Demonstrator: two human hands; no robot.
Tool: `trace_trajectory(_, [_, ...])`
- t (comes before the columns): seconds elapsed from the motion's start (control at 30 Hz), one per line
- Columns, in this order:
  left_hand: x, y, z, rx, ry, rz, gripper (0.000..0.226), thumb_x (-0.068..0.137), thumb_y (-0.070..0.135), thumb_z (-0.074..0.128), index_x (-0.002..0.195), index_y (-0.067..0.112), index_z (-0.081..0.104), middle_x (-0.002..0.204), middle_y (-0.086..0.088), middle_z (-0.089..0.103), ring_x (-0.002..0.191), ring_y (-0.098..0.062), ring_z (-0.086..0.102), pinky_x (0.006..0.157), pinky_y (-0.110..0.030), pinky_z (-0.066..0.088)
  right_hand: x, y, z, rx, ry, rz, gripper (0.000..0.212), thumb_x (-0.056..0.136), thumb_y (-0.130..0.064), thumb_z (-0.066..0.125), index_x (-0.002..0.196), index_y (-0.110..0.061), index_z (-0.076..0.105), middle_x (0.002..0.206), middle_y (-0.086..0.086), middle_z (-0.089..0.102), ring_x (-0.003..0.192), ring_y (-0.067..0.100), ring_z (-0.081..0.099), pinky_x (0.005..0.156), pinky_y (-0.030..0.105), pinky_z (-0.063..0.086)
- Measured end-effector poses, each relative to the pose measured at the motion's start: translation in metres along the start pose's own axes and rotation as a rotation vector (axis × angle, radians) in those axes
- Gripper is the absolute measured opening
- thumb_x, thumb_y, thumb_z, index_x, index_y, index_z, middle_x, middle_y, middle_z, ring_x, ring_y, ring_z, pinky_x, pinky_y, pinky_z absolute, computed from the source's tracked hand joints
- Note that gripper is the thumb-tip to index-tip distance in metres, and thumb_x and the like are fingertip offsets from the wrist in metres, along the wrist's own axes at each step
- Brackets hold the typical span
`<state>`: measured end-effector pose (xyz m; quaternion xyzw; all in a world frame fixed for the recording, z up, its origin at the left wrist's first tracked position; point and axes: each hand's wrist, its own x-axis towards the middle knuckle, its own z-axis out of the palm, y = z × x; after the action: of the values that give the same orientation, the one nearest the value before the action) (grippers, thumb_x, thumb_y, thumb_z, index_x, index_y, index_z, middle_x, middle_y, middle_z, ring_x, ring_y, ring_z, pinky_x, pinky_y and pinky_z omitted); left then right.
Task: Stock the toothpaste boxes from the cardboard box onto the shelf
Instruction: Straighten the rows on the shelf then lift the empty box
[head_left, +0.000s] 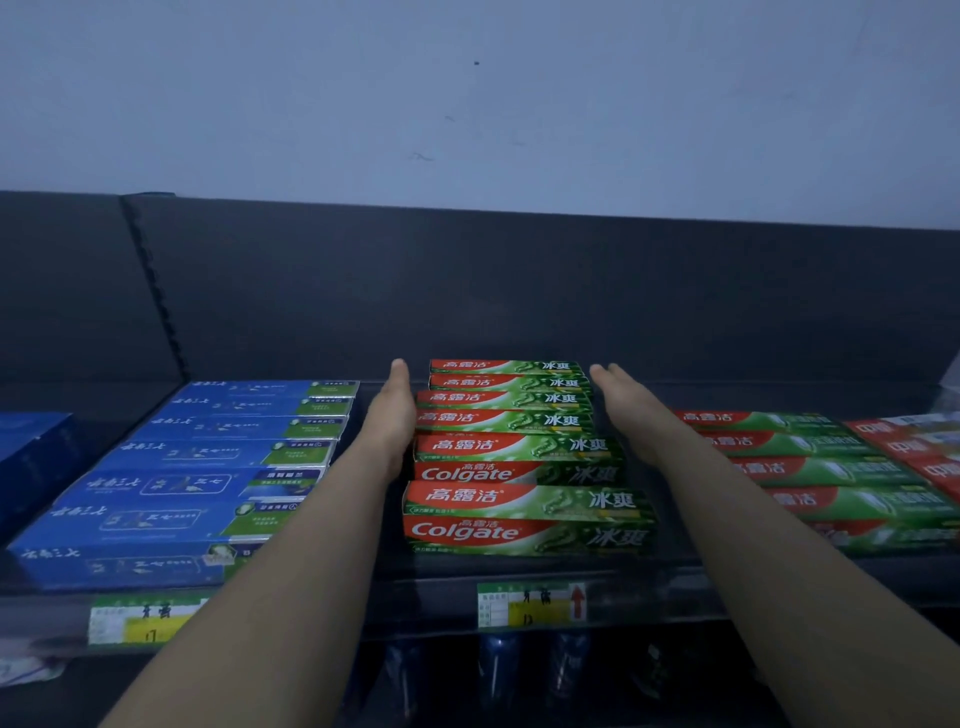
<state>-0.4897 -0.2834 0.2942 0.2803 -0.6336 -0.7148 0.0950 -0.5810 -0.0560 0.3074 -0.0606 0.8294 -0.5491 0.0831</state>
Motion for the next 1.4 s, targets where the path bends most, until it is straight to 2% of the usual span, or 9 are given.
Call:
trace_trajectory(0.2, [0.003,0.001,0.008,0.066,-0.099,-0.055,0.056,0.095,0.063,0.03,0.099,0.017,0.061,0.085,-0.009,0.073,0.076,-0.026,0.071,0.076,-0.039,0.057,0.021,-0.003,0.01,0.019,-0.098,0.02,0.063,0.1,-0.047,0.034,0.154,-0.026,0.008,0.161,0.0,0.011,0.146,0.025,0.014,0.118,0.045,0.015])
trace_trajectory(0.43, [0.015,0.015,0.015,0.172,-0.131,-0.008,0.075,0.086,0.074,0.033,0.147,0.03,0.031,0.12,-0.009,0.063,0.087,-0.026,0.072,0.08,-0.045,0.057,0.032,-0.006,0.015,-0.055,-0.153,-0.008,0.059,0.101,-0.042,0.035,0.153,-0.031,0.01,0.161,0.0,0.011,0.146,0.025,0.016,0.115,0.042,0.016])
trace_trajectory(0.6, [0.007,0.015,0.012,0.193,-0.163,-0.017,0.061,0.092,0.066,0.034,0.131,0.021,0.049,0.098,-0.009,0.072,0.074,-0.022,0.073,0.062,-0.032,0.055,0.026,-0.004,0.013,-0.036,-0.155,-0.007,0.055,0.101,-0.034,0.04,0.152,-0.026,0.02,0.159,0.002,0.019,0.145,0.026,0.021,0.115,0.04,0.019])
trace_trajectory(0.73, [-0.003,0.011,0.003,0.208,-0.176,-0.02,0.06,0.092,0.066,0.035,0.111,0.014,0.059,0.073,-0.005,0.075,0.065,-0.02,0.072,0.063,-0.031,0.052,0.011,0.001,0.005,-0.04,-0.177,-0.001,0.056,0.099,-0.031,0.044,0.152,-0.025,0.023,0.158,0.003,0.021,0.143,0.028,0.024,0.117,0.042,0.022])
trace_trajectory(0.97, [-0.035,-0.002,-0.004,0.364,-0.233,0.109,0.069,0.093,0.066,0.031,0.152,0.033,0.015,0.134,-0.007,0.054,0.098,-0.022,0.066,0.081,-0.038,0.053,-0.024,0.005,0.002,-0.137,-0.224,-0.063,0.057,0.099,-0.031,0.046,0.151,-0.027,0.023,0.159,0.001,0.019,0.144,0.025,0.021,0.113,0.04,0.021])
trace_trajectory(1.07, [-0.049,-0.005,-0.007,0.391,-0.259,0.187,0.068,0.094,0.062,0.032,0.151,0.036,0.008,0.121,0.004,0.058,0.088,-0.014,0.066,0.065,-0.029,0.049,-0.04,0.009,0.001,-0.175,-0.244,-0.107,0.058,0.098,-0.036,0.046,0.151,-0.029,0.023,0.16,-0.002,0.015,0.146,0.022,0.017,0.113,0.04,0.02])
trace_trajectory(1.17, [-0.063,-0.011,-0.013,0.35,-0.31,0.216,0.057,0.094,0.058,0.039,0.145,0.039,0.023,0.106,0.006,0.066,0.086,-0.015,0.071,0.069,-0.03,0.054,-0.055,0.014,-0.002,-0.21,-0.247,-0.139,0.058,0.098,-0.033,0.046,0.151,-0.027,0.024,0.16,-0.004,0.013,0.146,0.02,0.015,0.112,0.038,0.021])
trace_trajectory(1.3, [-0.082,-0.023,-0.019,0.311,-0.343,0.206,0.018,0.094,0.052,0.044,0.11,0.045,0.04,0.094,0.008,0.071,0.076,-0.01,0.073,0.062,-0.023,0.054,-0.072,0.021,-0.004,-0.171,-0.229,-0.121,0.056,0.099,-0.034,0.045,0.151,-0.026,0.026,0.161,-0.006,0.008,0.146,0.019,0.014,0.108,0.037,0.024])
trace_trajectory(1.4, [-0.088,-0.028,-0.019,0.246,-0.331,0.184,0.018,0.094,0.05,0.047,0.11,0.043,0.041,0.092,0.007,0.072,0.078,-0.014,0.073,0.064,-0.026,0.055,-0.084,0.025,-0.003,-0.135,-0.206,-0.103,0.056,0.099,-0.037,0.043,0.151,-0.028,0.024,0.161,-0.008,0.003,0.148,0.019,0.008,0.113,0.042,0.018])
